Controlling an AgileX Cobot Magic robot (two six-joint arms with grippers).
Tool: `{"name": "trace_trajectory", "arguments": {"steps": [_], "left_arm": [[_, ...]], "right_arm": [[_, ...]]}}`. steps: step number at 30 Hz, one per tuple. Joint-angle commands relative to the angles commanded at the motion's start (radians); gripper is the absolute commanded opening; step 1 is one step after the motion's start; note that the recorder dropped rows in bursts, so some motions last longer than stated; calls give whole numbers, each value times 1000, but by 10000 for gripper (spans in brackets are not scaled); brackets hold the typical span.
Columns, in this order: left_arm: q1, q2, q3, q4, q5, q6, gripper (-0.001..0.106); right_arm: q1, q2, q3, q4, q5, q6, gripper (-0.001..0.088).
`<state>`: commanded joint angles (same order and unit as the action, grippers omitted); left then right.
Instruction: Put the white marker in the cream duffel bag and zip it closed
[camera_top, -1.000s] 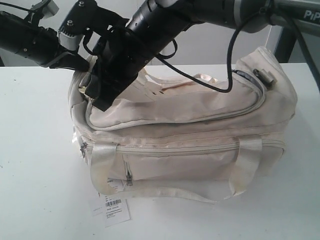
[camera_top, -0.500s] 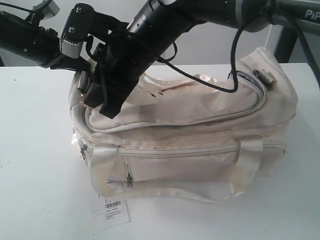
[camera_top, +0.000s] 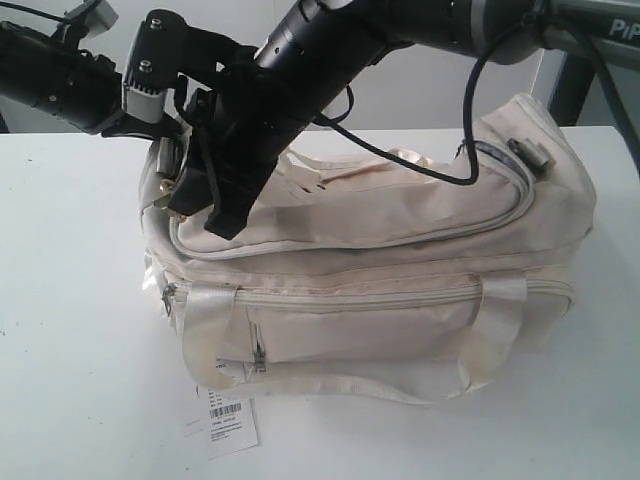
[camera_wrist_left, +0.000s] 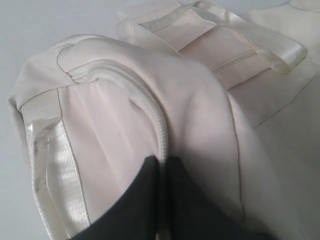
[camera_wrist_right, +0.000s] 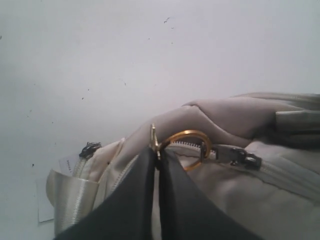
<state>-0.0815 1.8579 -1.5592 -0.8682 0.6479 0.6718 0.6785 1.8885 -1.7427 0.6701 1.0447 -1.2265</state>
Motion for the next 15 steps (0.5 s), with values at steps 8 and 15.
{"name": "trace_trajectory", "arguments": {"steps": [8,15], "left_arm": [[57,-123,0,180,13,-173,727],[93,-258,90,190,213,-216,671]], "right_arm": [[0,0,0,-12,-49,0,0],[0,0,0,-23,-49,0,0]]}}
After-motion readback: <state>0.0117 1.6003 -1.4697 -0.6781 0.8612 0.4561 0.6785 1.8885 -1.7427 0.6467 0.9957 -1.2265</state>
